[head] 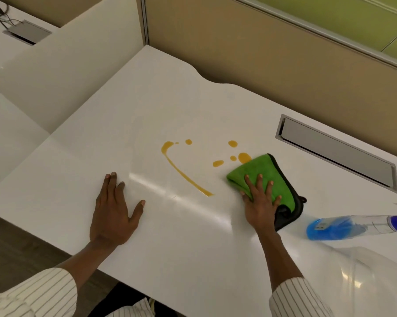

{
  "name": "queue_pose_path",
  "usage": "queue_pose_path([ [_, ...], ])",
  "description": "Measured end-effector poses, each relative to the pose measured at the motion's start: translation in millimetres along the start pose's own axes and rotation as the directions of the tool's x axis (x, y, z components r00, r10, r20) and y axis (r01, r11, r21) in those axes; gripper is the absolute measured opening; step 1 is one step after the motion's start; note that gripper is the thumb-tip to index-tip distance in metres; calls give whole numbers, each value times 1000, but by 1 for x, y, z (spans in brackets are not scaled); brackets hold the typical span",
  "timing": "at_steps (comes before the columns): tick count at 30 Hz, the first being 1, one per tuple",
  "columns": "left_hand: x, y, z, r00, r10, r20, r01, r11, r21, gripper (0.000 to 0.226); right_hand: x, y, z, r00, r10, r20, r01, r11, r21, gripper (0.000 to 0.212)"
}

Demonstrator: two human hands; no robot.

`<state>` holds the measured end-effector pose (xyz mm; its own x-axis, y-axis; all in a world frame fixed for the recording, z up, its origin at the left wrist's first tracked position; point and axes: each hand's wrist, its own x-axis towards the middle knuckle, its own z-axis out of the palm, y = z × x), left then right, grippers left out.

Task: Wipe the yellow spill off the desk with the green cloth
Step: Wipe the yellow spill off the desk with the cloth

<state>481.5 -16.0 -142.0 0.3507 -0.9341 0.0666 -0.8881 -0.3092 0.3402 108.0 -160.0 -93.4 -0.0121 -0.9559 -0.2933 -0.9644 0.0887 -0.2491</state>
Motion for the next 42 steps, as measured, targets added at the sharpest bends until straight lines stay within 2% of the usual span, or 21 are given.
queue_pose_path([
  [3, -1, 1, -2, 1000, -1, 0, 1, 1000, -8, 88, 0, -10, 3, 998, -57, 23, 58, 997, -56, 58],
  [7, -1, 2, -3, 1000, 2, -8, -2, 1000, -14, 87, -44, -10, 18, 991, -133, 19, 134, 985, -104, 62],
  [11, -1, 3, -3, 1000, 1, -8, -2, 1000, -16, 88, -79, 2, 34, 992, -130, -6, 129, 990, -49, 64],
  [13, -1, 3, -3, 1000, 2, -10, -3, 1000, -13, 88, -73, 4, 33, 994, -112, -14, 112, 993, -26, 64],
  [17, -2, 2, -2, 1000, 4, -6, -4, 1000, -14, 88, -23, -1, 22, 998, -56, -22, 54, 994, -92, 63],
  [22, -1, 1, -1, 1000, 1, -4, -1, 1000, -16, 88, 21, -12, 1, 998, -46, 30, 48, 995, -83, 58],
  [31, 0, 0, 2, 1000, 1, -10, -1, 1000, -20, 88, -72, -3, 39, 989, -144, -22, 142, 986, -87, 66],
  [42, -2, 3, -3, 1000, 0, 5, 0, 1000, -6, 88, 51, -23, -1, 997, -74, 35, 77, 989, -125, 59],
])
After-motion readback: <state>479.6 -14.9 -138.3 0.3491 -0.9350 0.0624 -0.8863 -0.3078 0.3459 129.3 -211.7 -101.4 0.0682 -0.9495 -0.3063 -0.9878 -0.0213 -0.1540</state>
